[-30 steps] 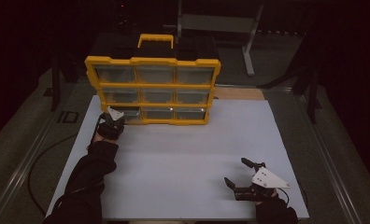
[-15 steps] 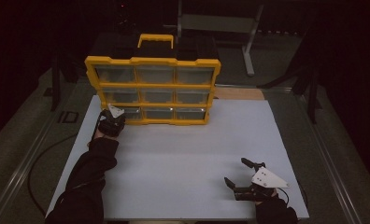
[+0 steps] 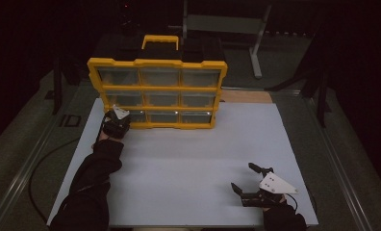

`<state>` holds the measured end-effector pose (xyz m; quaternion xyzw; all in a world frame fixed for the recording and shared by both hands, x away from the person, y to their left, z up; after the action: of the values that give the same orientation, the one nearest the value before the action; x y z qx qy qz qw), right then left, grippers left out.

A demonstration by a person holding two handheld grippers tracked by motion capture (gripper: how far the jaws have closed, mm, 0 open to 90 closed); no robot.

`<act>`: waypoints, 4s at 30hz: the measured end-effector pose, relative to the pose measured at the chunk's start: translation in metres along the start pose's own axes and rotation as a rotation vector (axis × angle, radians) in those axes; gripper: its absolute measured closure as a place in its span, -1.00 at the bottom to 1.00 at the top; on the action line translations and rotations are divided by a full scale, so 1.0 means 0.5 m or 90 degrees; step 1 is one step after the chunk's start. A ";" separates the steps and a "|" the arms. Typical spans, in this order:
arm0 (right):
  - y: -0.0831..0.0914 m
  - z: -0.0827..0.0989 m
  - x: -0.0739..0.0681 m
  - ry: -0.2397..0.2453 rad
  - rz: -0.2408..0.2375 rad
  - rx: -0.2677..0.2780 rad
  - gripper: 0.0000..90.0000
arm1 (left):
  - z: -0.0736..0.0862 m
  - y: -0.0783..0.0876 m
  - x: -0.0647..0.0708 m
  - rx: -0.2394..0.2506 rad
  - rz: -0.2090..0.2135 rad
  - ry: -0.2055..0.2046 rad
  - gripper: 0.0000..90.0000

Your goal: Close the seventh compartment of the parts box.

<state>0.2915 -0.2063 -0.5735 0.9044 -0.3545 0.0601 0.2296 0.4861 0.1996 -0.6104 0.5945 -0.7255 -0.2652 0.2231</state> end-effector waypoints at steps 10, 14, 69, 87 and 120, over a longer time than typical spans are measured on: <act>-0.001 -0.001 -0.001 0.000 -0.001 0.000 -0.82 | -0.002 -0.005 0.003 -0.007 -0.005 -0.006 1.00; 0.000 -0.001 -0.001 0.002 -0.001 0.000 -0.82 | -0.002 -0.004 0.003 -0.010 -0.003 -0.007 1.00; 0.005 -0.002 0.001 0.005 0.007 -0.003 -0.82 | 0.049 0.051 0.095 -0.091 0.145 -0.017 -1.00; 0.004 -0.003 0.000 0.007 0.007 -0.003 -0.82 | 0.035 0.108 0.162 -0.061 0.237 -0.052 -1.00; 0.002 -0.004 -0.002 0.008 0.005 -0.006 -0.82 | 0.132 0.208 0.143 -0.045 0.263 -0.070 -1.00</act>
<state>0.2900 -0.2055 -0.5719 0.9016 -0.3568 0.0646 0.2357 0.3525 0.1530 -0.5925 0.4095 -0.8332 -0.2714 0.2537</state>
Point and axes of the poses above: each handheld gripper's, and its own axes: y roughly backward along the jaws, z roughly out of its underside, x roughly to its right, the point moved 10 cm from there along -y, roughly forward along the jaws, and after that the axes turned 11 degrees about y, right-handed, at the moved point
